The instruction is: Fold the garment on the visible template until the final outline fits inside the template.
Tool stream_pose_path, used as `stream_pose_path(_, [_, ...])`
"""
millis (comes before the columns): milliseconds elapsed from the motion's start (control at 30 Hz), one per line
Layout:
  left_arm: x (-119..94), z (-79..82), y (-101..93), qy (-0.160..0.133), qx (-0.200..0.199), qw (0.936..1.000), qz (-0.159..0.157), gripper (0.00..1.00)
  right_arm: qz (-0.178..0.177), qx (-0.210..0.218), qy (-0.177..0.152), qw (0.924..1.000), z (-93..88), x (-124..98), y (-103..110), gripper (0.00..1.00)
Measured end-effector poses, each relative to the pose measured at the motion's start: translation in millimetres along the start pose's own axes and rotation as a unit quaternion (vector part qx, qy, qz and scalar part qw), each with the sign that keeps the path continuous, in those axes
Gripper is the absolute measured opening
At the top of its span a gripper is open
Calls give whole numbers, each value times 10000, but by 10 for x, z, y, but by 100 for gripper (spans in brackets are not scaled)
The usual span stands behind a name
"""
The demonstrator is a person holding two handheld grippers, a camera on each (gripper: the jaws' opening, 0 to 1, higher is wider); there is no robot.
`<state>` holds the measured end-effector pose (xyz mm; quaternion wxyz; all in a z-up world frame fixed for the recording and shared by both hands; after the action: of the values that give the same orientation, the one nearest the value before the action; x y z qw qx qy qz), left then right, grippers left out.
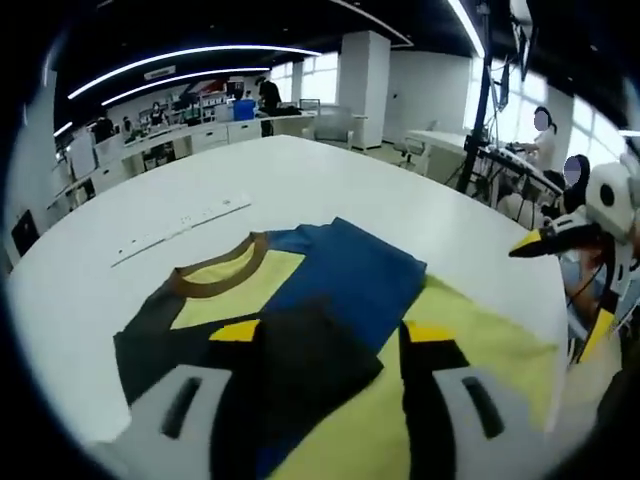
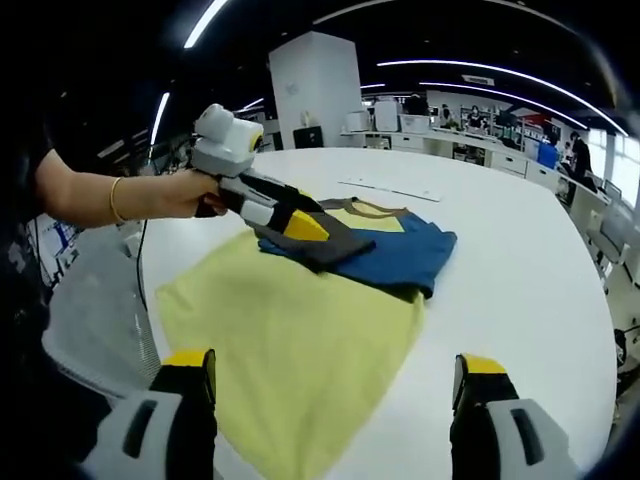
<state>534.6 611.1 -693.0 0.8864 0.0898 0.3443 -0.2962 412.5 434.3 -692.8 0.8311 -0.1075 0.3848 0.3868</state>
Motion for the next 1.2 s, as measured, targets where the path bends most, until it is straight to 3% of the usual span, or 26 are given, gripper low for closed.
stream_pose_path(333, [-255,28,150,-297,-10,9993,212,98,23,-105,-57,9999,139,85,30,100])
stream_pose_path(767, [-672,-154,417,-366,-97,9982,476,99,206,-501,-167,9984,466,287,108,95])
stream_pose_path(1200, [-1086,-365,512,-463,-104,9966,672,99,310,-690,-296,9967,810,643,230,76])
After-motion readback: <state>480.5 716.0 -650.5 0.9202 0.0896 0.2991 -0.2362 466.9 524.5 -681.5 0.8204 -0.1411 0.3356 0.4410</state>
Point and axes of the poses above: the point that each gripper's makers call its tool centre point, and the gripper's own axes: x roughly forward along the fingers, y roughly to its left, z roughly out of its top, the point moved 3 cm from there along -x, roughly backward along the fingers, and after that the axes turned 9 degrees about y, right-handed, at the moved point
